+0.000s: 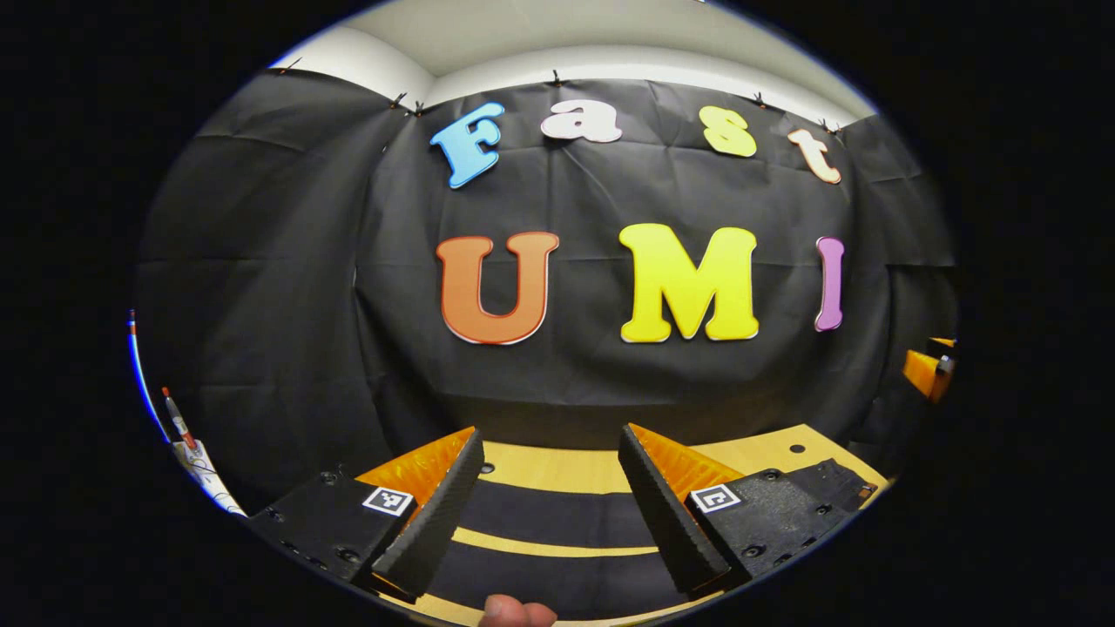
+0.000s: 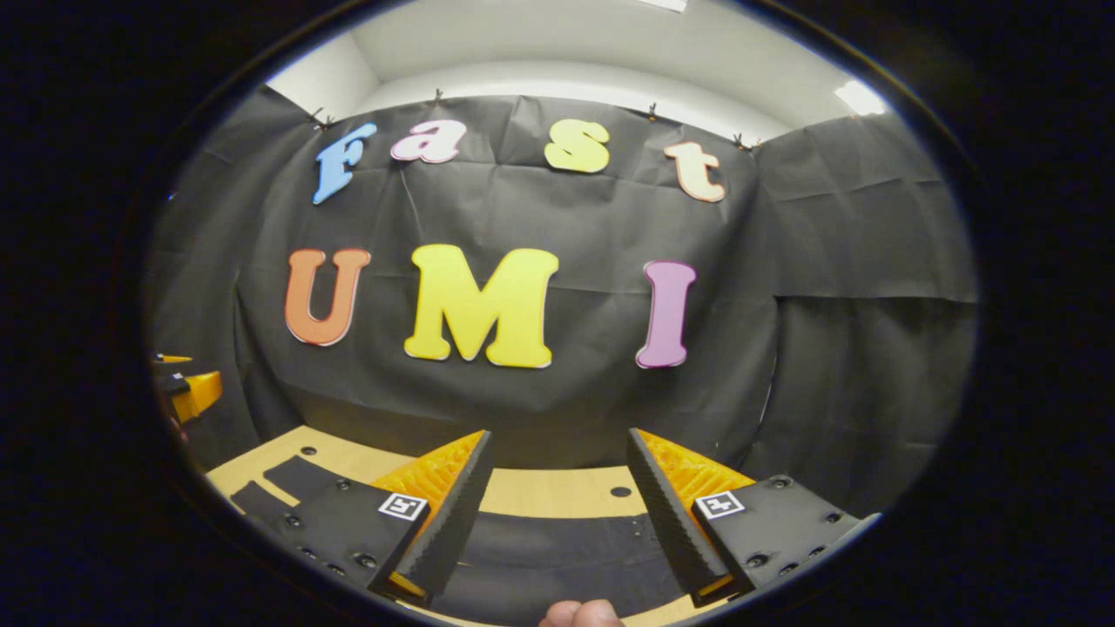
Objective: Grasp the waist and the cuffs of the jeans and fold them to make the two legs overlap; first hold the waist and fold one-third of the jeans toward the cuffs, then hold the cuffs and fold the remaining one-third in the same direction to finish folding.
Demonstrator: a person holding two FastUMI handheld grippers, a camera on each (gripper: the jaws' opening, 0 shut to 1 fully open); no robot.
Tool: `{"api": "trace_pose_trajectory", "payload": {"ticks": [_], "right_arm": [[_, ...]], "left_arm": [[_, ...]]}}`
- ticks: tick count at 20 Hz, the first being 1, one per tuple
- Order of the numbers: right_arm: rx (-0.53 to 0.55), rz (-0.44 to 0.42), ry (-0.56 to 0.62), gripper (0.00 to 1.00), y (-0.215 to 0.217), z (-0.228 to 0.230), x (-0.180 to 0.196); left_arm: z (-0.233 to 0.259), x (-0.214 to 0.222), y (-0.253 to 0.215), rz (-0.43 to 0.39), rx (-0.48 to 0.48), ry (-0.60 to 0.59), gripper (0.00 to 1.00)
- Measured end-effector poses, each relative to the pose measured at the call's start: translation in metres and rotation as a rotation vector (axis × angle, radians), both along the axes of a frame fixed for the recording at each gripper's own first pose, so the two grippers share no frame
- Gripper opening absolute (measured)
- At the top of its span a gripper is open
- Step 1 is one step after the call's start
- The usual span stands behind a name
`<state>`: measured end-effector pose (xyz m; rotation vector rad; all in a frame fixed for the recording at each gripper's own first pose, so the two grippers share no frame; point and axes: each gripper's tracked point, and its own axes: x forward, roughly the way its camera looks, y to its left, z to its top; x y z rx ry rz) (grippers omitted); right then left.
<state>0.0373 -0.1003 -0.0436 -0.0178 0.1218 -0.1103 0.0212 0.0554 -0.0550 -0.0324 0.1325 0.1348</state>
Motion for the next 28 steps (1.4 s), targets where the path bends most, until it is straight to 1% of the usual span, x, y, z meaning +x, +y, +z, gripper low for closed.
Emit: {"api": "trace_pose_trajectory", "payload": {"ticks": [2, 3, 6, 7, 8, 9, 10, 12, 13, 14, 15, 16, 17, 18, 19, 20, 21, 22, 23, 24, 25, 26, 27, 28], "right_arm": [[-0.001, -0.053, 0.073, 0.95, -0.037, -0.025, 0.003], [0.004, -0.079, 0.118, 0.93, -0.058, -0.039, 0.003], [0.023, -0.16, 0.246, 0.96, -0.115, -0.086, -0.001], [0.041, -0.176, 0.297, 0.93, -0.13, -0.104, -0.004], [0.062, -0.189, 0.351, 0.96, -0.144, -0.122, -0.01], [0.088, -0.206, 0.403, 0.93, -0.158, -0.142, -0.015], [0.125, -0.232, 0.454, 0.96, -0.171, -0.161, -0.018], [0.209, -0.289, 0.552, 0.96, -0.193, -0.197, -0.026], [0.248, -0.321, 0.604, 0.94, -0.204, -0.215, -0.03], [0.287, -0.351, 0.649, 0.96, -0.212, -0.23, -0.035], [0.325, -0.383, 0.695, 0.96, -0.222, -0.247, -0.04], [0.359, -0.406, 0.735, 0.94, -0.228, -0.26, -0.044], [0.392, -0.426, 0.778, 0.96, -0.233, -0.272, -0.047], [0.424, -0.444, 0.816, 0.96, -0.236, -0.282, -0.051], [0.459, -0.457, 0.857, 0.96, -0.238, -0.291, -0.056], [0.498, -0.471, 0.888, 0.96, -0.237, -0.299, -0.058], [0.528, -0.486, 0.911, 0.94, -0.24, -0.304, -0.059], [0.548, -0.5, 0.928, 0.94, -0.245, -0.309, -0.06], [0.558, -0.506, 0.943, 0.98, -0.248, -0.31, -0.059], [0.563, -0.511, 0.956, 0.94, -0.249, -0.313, -0.059], [0.567, -0.51, 0.962, 0.93, -0.25, -0.315, -0.056], [0.565, -0.508, 0.968, 0.94, -0.252, -0.317, -0.052], [0.561, -0.508, 0.974, 0.98, -0.254, -0.318, -0.049], [0.56, -0.51, 0.979, 0.98, -0.256, -0.322, -0.045]], "left_arm": [[-0.029, -0.004, 0.032, 0.068, -0.014, 0.07, 0.99], [-0.045, -0.007, 0.046, 0.1, -0.034, 0.107, 1.0], [-0.097, -0.023, 0.086, 0.188, -0.133, 0.221, 1.0], [-0.114, -0.025, 0.093, 0.201, -0.18, 0.267, 1.0], [-0.133, -0.029, 0.099, 0.212, -0.251, 0.312, 0.99], [-0.153, -0.034, 0.103, 0.224, -0.354, 0.353, 0.98], [-0.169, -0.037, 0.107, 0.262, -0.451, 0.387, 0.98], [-0.202, -0.046, 0.12, 0.382, -0.654, 0.445, 0.99], [-0.217, -0.051, 0.125, 0.448, -0.755, 0.468, 0.98], [-0.23, -0.056, 0.131, 0.514, -0.849, 0.491, 0.98], [-0.246, -0.058, 0.13, 0.561, -0.943, 0.503, 0.98], [-0.257, -0.06, 0.127, 0.612, -1.025, 0.521, 0.98], [-0.265, -0.061, 0.122, 0.653, -1.098, 0.539, 0.98], [-0.271, -0.061, 0.117, 0.69, -1.151, 0.549, 0.98], [-0.275, -0.059, 0.111, 0.715, -1.19, 0.554, 0.99], [-0.284, -0.065, 0.119, 0.737, -1.216, 0.553, 0.99], [-0.29, -0.06, 0.116, 0.756, -1.229, 0.556, 0.99], [-0.293, -0.057, 0.115, 0.768, -1.238, 0.559, 0.98], [-0.301, -0.057, 0.12, 0.79, -1.237, 0.571, 0.98], [-0.305, -0.056, 0.124, 0.805, -1.233, 0.579, 0.98], [-0.308, -0.053, 0.125, 0.814, -1.229, 0.588, 0.98], [-0.31, -0.051, 0.123, 0.816, -1.225, 0.597, 1.0], [-0.311, -0.047, 0.123, 0.816, -1.212, 0.597, 0.99], [-0.311, -0.044, 0.121, 0.81, -1.202, 0.602, 0.98]]}}
